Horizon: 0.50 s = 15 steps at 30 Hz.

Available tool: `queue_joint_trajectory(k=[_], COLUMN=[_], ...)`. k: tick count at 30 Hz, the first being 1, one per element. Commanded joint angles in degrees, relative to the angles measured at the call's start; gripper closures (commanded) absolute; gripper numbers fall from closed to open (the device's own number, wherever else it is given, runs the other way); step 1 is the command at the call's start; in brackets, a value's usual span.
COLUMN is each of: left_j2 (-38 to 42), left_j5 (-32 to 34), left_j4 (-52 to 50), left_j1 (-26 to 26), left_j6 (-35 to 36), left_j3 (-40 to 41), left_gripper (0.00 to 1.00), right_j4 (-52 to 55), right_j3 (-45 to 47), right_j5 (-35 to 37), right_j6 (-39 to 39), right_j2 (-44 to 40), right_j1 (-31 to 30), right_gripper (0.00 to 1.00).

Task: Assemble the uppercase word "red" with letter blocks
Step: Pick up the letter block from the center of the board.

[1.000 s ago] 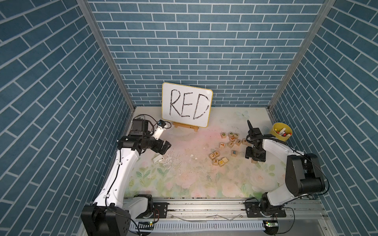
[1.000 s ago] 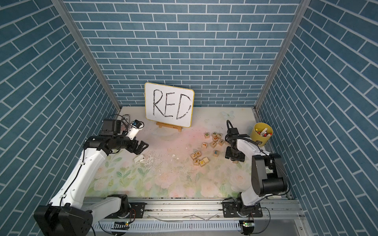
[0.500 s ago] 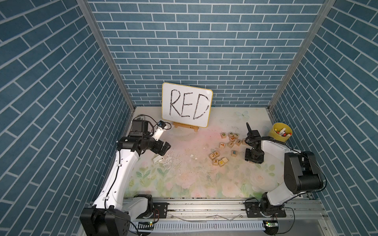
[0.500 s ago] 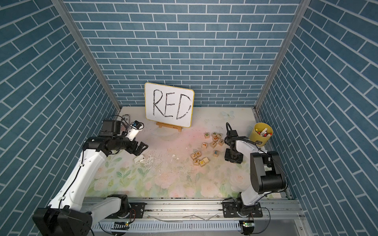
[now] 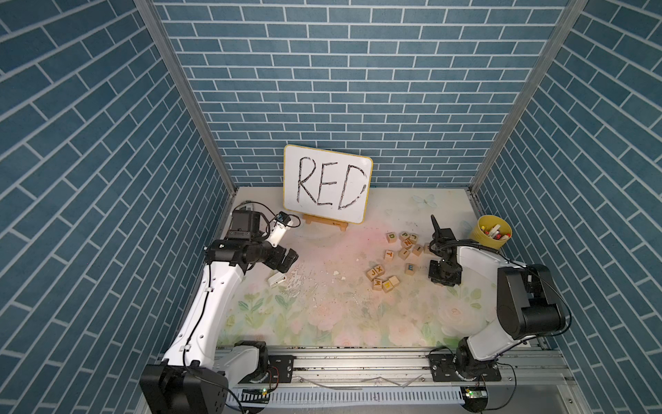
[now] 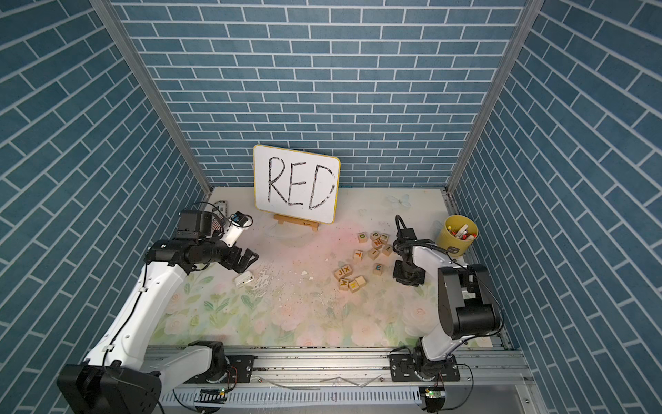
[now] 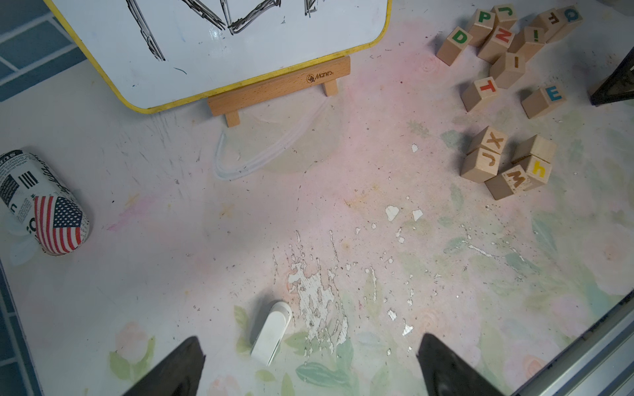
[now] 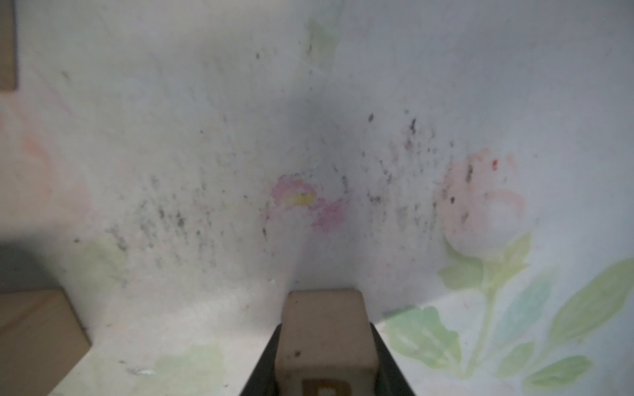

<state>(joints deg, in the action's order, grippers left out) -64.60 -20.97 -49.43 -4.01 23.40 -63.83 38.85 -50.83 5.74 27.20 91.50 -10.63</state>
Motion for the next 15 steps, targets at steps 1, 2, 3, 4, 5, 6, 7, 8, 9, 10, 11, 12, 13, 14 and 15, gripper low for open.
queue_joint_trajectory(k=[1, 2, 3, 4, 5, 6, 7, 8, 9, 10, 11, 12, 13, 14, 15], left_j2=[0.26, 0.25, 0.39, 0.39, 0.39, 0.39, 0.23, 0.26, 0.05, -0.08, -0.25, -0.42, -0.68, -0.79, -0.95], left_j5=[1.15, 1.18, 1.37, 1.6, 1.92, 2.13, 2.46, 2.81, 3.19, 3.39, 3.92, 4.47, 4.71, 4.76, 4.79], left_j4=[-1.0, -1.04, -1.1, -1.02, -0.93, -0.89, -0.84, -0.84, -0.92, -1.01, -1.02, -1.09, -1.46, -1.99, -2.39], left_j1=[-0.25, -0.25, -0.21, -0.21, -0.21, -0.21, -0.22, -0.25, -0.22, -0.21, -0.21, -0.22, -0.21, -0.21, -0.22], left_j6=[-0.27, -0.28, -0.28, -0.44, -0.63, -0.84, -1.18, -1.52, -1.83, -2.24, -3.04, -3.75, -4.43, -4.74, -4.83], left_j3=[-1.89, -2.06, -2.21, -2.39, -2.56, -2.73, -2.95, -3.26, -3.54, -3.94, -4.31, -4.66, -5.14, -5.57, -5.83], left_gripper=[0.01, 0.01, 0.01, 0.01, 0.01, 0.01, 0.01, 0.01, 0.01, 0.01, 0.01, 0.01, 0.01, 0.01, 0.0], right_j4=[1.23, 1.46, 1.7, 2.02, 2.53, 3.15, 4.09, 5.18, 6.09, 7.17, 8.0, 8.68, 9.28, 9.75, 9.87], right_j3=[0.28, 0.2, 0.14, -0.11, -0.52, -1.16, -2.18, -3.41, -4.63, -6.16, -7.7, -9.17, -10.74, -12.31, -13.67], right_j5=[0.15, 0.14, -0.13, -0.34, -0.46, -0.67, -0.73, -0.48, -0.5, -0.36, -0.35, -0.45, -0.67, -0.87, -1.19], right_j6=[0.66, 0.58, 0.57, 0.57, 0.57, 0.62, 0.65, 0.74, 0.9, 1.07, 1.39, 1.66, 2.03, 2.47, 2.95], right_j2=[-0.25, -0.8, -1.35, -2.12, -2.94, -3.66, -4.29, -4.81, -5.13, -5.39, -5.58, -5.58, -5.46, -5.2, -4.84], right_j1=[-0.44, -0.51, -0.6, -0.9, -1.26, -1.76, -2.45, -3.24, -4.16, -5.28, -6.35, -7.39, -8.6, -9.84, -11.06], right_gripper=[0.79, 0.8, 0.8, 0.8, 0.8, 0.79, 0.79, 0.79, 0.79, 0.8, 0.8, 0.8, 0.79, 0.8, 0.8])
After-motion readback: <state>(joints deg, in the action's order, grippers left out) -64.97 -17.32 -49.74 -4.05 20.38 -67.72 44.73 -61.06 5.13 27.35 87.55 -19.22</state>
